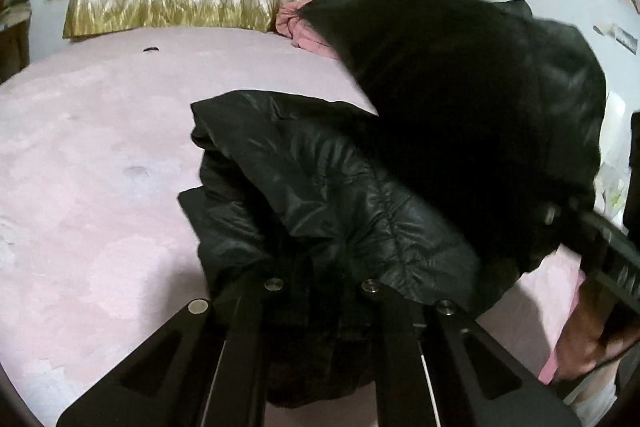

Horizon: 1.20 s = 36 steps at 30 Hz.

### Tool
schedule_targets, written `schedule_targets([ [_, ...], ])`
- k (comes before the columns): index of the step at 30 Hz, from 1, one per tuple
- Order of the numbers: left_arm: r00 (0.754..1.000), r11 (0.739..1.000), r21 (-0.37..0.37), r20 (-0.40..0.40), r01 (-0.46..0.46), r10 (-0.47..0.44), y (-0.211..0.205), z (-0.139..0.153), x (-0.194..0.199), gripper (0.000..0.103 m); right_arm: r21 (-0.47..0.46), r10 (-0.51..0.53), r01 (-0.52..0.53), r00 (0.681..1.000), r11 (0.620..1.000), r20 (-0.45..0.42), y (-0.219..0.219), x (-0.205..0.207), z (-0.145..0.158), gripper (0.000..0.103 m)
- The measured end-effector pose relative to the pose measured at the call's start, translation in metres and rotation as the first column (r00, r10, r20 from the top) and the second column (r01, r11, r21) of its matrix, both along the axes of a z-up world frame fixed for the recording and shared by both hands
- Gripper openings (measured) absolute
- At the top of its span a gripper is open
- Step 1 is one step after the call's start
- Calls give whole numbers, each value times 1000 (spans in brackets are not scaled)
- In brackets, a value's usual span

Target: Fold large clothes

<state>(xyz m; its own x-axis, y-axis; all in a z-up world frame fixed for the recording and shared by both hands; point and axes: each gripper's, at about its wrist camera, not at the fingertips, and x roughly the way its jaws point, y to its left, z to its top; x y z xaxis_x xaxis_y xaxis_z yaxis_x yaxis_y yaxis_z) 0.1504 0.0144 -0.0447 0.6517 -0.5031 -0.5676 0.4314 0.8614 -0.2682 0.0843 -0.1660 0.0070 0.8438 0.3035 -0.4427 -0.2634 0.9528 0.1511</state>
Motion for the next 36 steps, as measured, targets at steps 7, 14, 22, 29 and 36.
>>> schedule_targets([
  [7,999,1000,-1,29,-25,25,2,6,-1,11,-1,2,-2,1000,1000,-13,1,4,-4,32],
  [14,962,992,-10,243,-127,126,12,58,-39,24,-41,-53,57,993,998,105,2,-27,4,88],
  [22,925,997,-57,372,-58,75,-2,117,-66,70,80,-136,122,971,989,199,-32,-77,25,88],
  [29,950,996,-75,311,38,-13,-50,132,-37,96,97,-412,408,911,908,25,-108,-49,18,86],
  [36,992,999,-30,122,-40,44,-78,115,9,96,65,-95,98,994,993,-51,-78,-26,-11,38],
])
